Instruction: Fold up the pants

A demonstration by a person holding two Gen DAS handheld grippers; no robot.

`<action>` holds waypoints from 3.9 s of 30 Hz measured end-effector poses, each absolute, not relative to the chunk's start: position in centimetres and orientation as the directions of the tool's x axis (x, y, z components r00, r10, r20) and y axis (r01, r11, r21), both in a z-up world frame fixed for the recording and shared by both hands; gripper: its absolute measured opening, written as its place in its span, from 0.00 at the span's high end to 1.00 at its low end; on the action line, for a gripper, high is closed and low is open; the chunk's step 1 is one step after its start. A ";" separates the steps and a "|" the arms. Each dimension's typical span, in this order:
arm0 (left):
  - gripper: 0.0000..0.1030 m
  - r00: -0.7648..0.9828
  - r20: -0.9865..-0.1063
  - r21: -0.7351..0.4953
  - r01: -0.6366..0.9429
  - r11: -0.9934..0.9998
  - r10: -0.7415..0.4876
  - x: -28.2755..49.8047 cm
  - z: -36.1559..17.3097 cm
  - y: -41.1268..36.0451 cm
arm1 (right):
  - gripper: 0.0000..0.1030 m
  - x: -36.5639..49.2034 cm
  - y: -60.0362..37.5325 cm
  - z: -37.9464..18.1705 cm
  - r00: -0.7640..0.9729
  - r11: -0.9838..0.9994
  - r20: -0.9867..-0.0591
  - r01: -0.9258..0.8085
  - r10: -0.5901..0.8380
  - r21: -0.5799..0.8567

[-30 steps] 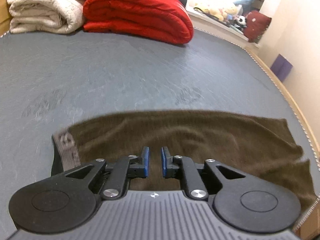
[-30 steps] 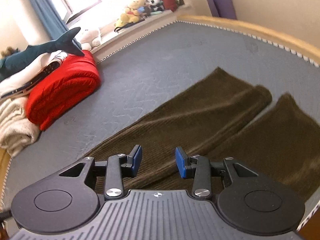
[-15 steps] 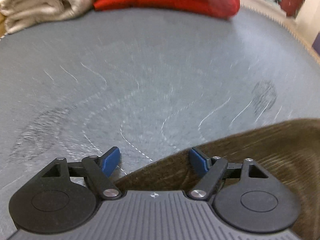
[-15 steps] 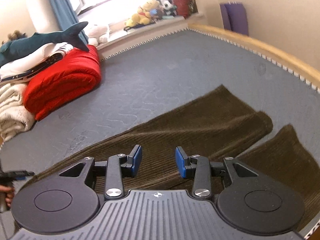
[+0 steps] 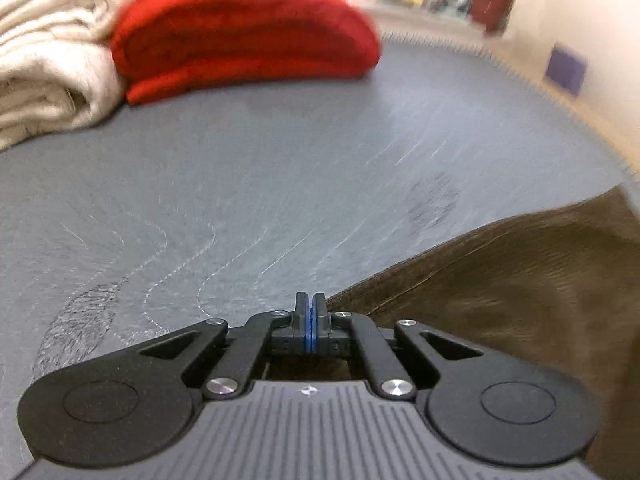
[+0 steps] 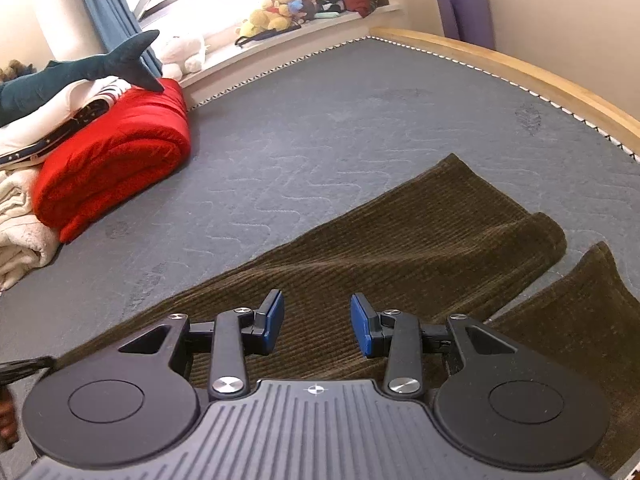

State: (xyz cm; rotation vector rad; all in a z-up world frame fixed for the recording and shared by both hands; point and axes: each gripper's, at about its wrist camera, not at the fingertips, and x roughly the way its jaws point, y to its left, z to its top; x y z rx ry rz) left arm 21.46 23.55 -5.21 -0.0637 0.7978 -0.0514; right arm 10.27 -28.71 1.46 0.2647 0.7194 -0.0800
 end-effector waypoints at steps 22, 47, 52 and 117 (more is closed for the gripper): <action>0.91 0.729 -0.645 -0.363 -0.031 0.931 -0.228 -4.7 -7.5 18.7 | 0.61 -0.2 -28.0 3.1 0.837 0.973 -0.544 0.172 -0.063 0.151; 0.28 0.772 -0.631 -0.124 -0.005 0.992 -0.075 -1.2 -10.2 14.2 | 0.60 2.7 -27.0 -0.1 0.855 0.990 -0.513 0.003 0.072 0.144; 0.28 0.753 -0.649 -0.123 0.043 0.991 -0.114 -0.5 -9.8 14.1 | 0.60 3.1 -26.0 -0.1 0.849 0.992 -0.522 -0.013 0.079 0.128; 0.44 0.622 -0.719 -0.478 -0.115 0.871 -0.312 -4.1 -11.3 17.7 | 0.59 -1.1 -26.6 -0.7 0.836 0.993 -0.546 0.102 -0.055 0.056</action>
